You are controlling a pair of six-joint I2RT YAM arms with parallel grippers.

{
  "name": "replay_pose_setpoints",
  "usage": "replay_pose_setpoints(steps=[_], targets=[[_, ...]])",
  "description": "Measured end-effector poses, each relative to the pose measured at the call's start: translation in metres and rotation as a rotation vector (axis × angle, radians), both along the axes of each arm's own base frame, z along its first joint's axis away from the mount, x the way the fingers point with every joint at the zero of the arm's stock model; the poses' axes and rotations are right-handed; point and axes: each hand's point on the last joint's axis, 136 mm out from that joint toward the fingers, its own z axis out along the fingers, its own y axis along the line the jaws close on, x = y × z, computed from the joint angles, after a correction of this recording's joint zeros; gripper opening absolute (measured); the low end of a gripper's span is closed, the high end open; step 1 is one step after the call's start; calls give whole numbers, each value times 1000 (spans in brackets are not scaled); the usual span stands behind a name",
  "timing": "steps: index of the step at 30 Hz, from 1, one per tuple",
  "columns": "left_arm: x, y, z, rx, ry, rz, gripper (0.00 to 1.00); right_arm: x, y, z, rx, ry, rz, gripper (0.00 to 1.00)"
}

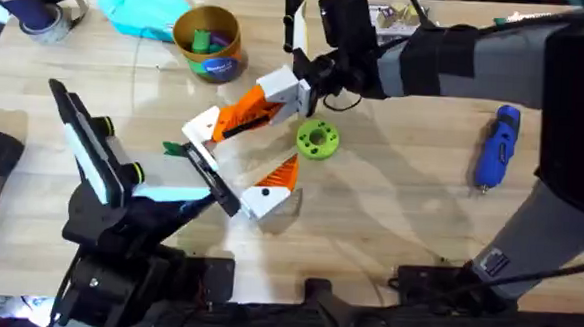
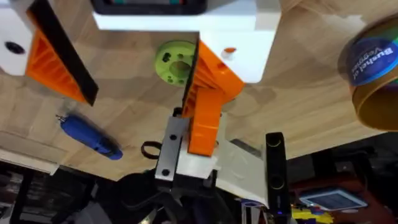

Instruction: Pick up the gripper from the table and insert it into the empty holder that is missing its gripper. Then pick up a screw, insert it into the mounting hole, and use the screwdriver to tighten it. Finally, clean up the table by picking up the vegetable and placing it into the bucket.

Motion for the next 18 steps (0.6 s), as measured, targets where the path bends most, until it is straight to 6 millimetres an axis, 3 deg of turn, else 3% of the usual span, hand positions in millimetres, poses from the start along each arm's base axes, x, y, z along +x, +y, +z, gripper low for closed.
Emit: replay_pose_setpoints(steps=[7, 18], targets=[[-3, -3, 0, -1, 1, -26, 994, -12, 8, -1, -1, 0, 32, 9], [-5, -4, 0, -3, 4, -37, 994, -11, 9, -2, 0, -4, 30, 9]])
